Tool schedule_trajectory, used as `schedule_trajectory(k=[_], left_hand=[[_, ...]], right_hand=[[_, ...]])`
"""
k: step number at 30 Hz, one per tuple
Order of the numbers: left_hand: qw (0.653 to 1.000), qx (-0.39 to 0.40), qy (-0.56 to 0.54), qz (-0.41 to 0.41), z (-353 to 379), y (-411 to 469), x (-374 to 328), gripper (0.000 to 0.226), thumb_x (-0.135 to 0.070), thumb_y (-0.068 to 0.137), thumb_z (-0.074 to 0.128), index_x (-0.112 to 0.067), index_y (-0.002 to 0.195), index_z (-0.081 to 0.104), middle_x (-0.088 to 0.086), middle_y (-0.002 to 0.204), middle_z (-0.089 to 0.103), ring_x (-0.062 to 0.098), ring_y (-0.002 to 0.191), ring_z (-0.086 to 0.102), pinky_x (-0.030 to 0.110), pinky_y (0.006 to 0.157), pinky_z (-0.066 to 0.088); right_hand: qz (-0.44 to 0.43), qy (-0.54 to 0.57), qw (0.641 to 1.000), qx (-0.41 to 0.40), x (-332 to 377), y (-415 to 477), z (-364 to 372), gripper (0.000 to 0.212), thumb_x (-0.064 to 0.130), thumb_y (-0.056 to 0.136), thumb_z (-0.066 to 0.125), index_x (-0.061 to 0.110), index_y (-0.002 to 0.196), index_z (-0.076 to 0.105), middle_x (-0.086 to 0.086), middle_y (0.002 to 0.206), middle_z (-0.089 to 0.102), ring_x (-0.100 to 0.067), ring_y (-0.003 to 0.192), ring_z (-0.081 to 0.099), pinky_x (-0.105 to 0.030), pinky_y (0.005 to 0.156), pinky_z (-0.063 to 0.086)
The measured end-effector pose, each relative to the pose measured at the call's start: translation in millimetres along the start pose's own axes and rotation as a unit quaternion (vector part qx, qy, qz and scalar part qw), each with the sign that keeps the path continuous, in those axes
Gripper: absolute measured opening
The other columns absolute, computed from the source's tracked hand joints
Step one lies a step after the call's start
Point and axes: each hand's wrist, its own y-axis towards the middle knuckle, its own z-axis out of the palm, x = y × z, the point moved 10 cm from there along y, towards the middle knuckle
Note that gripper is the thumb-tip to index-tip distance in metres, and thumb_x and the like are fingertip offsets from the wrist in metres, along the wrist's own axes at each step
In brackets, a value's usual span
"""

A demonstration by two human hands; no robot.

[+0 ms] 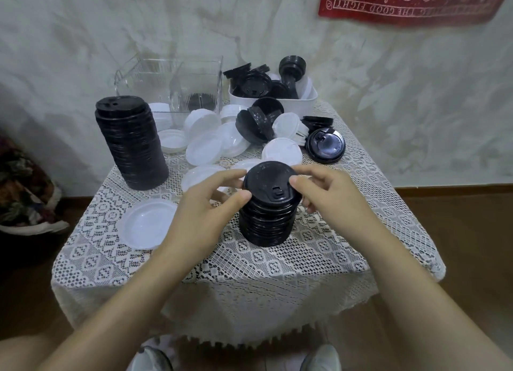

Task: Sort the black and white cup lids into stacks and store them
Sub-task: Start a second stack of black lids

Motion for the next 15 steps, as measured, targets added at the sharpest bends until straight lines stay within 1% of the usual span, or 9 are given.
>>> schedule_trajectory(k=[3,5,7,10,12,13,15], left_hand=[[1.0,0.005,0.016,-0.007,0.1,-1.5,4.9,0.03,-0.038,0.09,0.077,-0.042,0.119,0.07,-0.023,0.107,0.07,-0.001,0.083,0.059,0.025,0.078,0.047],[1.0,0.012,0.02,-0.012,1.0,-2.9,6.6,0.025,-0.039,0.09,0.076,-0.042,0.115,0.071,-0.024,0.107,0.069,0.001,0.086,0.061,0.029,0.079,0.05],[0.999,0.027,0.019,-0.022,4.1,-4.5,9.2,0.025,-0.047,0.086,0.072,-0.044,0.111,0.07,-0.026,0.105,0.069,0.001,0.092,0.064,0.033,0.079,0.053],[0.999,0.037,0.018,-0.024,5.8,-5.7,11.1,0.03,-0.053,0.083,0.067,-0.045,0.112,0.066,-0.025,0.117,0.069,0.003,0.105,0.067,0.039,0.085,0.056],[0.999,0.044,0.014,-0.023,7.0,-7.0,9.0,0.045,-0.063,0.079,0.064,-0.048,0.121,0.063,-0.027,0.122,0.068,0.002,0.108,0.066,0.037,0.09,0.055],[0.998,0.051,0.019,-0.018,8.5,-7.8,7.1,0.052,-0.066,0.078,0.064,-0.05,0.128,0.06,-0.03,0.122,0.067,0.0,0.107,0.065,0.034,0.091,0.054],[0.996,0.068,0.051,-0.007,13.1,-9.6,3.7,0.059,-0.068,0.078,0.064,-0.056,0.135,0.056,-0.039,0.117,0.064,-0.003,0.101,0.065,0.031,0.09,0.052]], right_hand=[[-0.002,-0.032,0.999,0.0,-5.5,2.4,-0.5,0.021,0.036,0.097,0.066,0.032,0.116,0.074,0.02,0.062,0.06,0.003,0.062,0.056,-0.028,0.071,0.049],[0.003,-0.036,0.999,0.001,-8.7,3.6,0.1,0.02,0.038,0.096,0.067,0.034,0.113,0.075,0.021,0.065,0.059,0.003,0.062,0.054,-0.028,0.07,0.045],[0.005,-0.032,0.999,0.003,-11.8,3.9,1.9,0.02,0.039,0.096,0.067,0.034,0.113,0.076,0.018,0.072,0.06,0.001,0.061,0.052,-0.026,0.067,0.043],[-0.01,-0.041,0.999,0.008,-11.5,3.1,7.4,0.022,0.045,0.094,0.067,0.034,0.111,0.077,0.01,0.082,0.065,-0.001,0.065,0.052,-0.026,0.07,0.041],[-0.008,-0.045,0.999,0.012,-12.4,2.8,10.1,0.026,0.055,0.09,0.065,0.038,0.107,0.076,0.006,0.089,0.069,-0.004,0.068,0.053,-0.028,0.072,0.043],[-0.005,-0.047,0.999,0.013,-14.1,3.1,10.7,0.033,0.06,0.086,0.064,0.039,0.107,0.076,0.009,0.093,0.071,-0.004,0.071,0.056,-0.029,0.074,0.045],[0.001,-0.041,0.999,0.021,-14.7,2.6,13.1,0.043,0.064,0.081,0.061,0.036,0.11,0.076,0.011,0.099,0.074,-0.004,0.078,0.063,-0.031,0.078,0.05]])
